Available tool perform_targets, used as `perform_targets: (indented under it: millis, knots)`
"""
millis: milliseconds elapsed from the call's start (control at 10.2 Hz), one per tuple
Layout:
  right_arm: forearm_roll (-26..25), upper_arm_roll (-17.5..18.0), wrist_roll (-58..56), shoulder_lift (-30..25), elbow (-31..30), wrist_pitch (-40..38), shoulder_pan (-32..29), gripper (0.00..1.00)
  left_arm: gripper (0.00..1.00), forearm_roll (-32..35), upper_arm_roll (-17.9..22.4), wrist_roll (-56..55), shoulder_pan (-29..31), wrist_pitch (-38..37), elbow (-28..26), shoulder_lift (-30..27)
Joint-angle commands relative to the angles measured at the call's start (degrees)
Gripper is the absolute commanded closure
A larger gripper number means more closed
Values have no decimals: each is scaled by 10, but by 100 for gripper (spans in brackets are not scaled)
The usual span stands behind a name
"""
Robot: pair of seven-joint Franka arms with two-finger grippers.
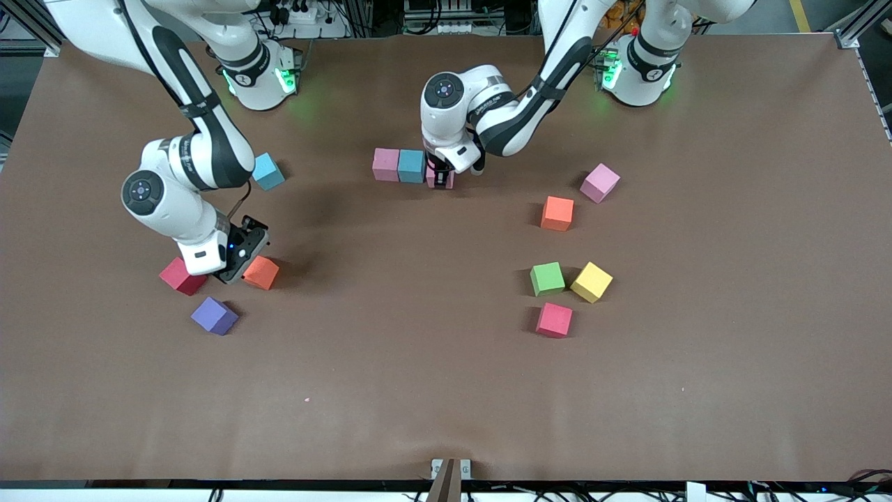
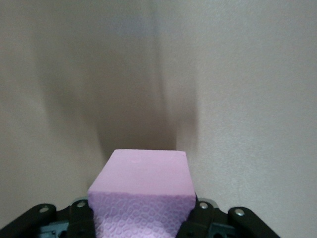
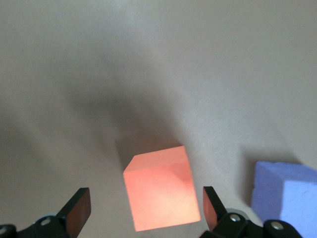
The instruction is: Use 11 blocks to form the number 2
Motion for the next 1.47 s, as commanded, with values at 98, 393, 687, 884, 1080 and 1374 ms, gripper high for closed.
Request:
perform_targets:
  millis: [98, 393, 687, 884, 1080, 1374]
  knots:
    - [-4, -8, -68, 54, 38, 6, -33, 0, 98, 16, 3, -8, -9, 15, 2, 4]
    - [7, -8, -62, 84, 31, 55, -34, 0, 98, 16, 3, -11, -10, 20, 2, 4]
    - [6, -5, -66, 89, 37, 51, -32, 0, 97, 15, 3, -13, -9, 22, 2, 10]
    - [3, -2, -65, 74, 58, 4, -32, 0, 97, 10, 3, -13, -9, 22, 2, 11]
    - [3, -1, -68, 63, 100, -86, -32, 0, 97, 10, 3, -27, -10, 30, 2, 11]
    - [2, 10, -70, 65, 101, -93, -30, 0, 97, 10, 3, -30, -15, 36, 1, 16]
